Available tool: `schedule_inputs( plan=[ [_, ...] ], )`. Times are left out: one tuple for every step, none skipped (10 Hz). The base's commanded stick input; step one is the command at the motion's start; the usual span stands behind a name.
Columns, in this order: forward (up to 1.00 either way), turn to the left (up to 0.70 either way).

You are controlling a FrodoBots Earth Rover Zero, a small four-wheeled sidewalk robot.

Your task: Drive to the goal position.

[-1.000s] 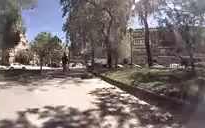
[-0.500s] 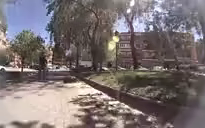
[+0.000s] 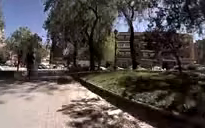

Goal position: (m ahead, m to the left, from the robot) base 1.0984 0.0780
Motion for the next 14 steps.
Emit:
schedule_inputs(
  plan=[
    [0.70,0.35],
    [0.70,0.36],
    [0.70,0.36],
    [0.70,0.36],
    [0.70,0.36],
    [0.70,0.36],
    [0.70,0.33],
    [0.70,0.19],
    [0.70,0.05],
    [0.70,0.01],
    [0.70,0.01],
    [0.70,0.01],
    [0.70,0.01],
    [0.70,0.01]
  ],
)
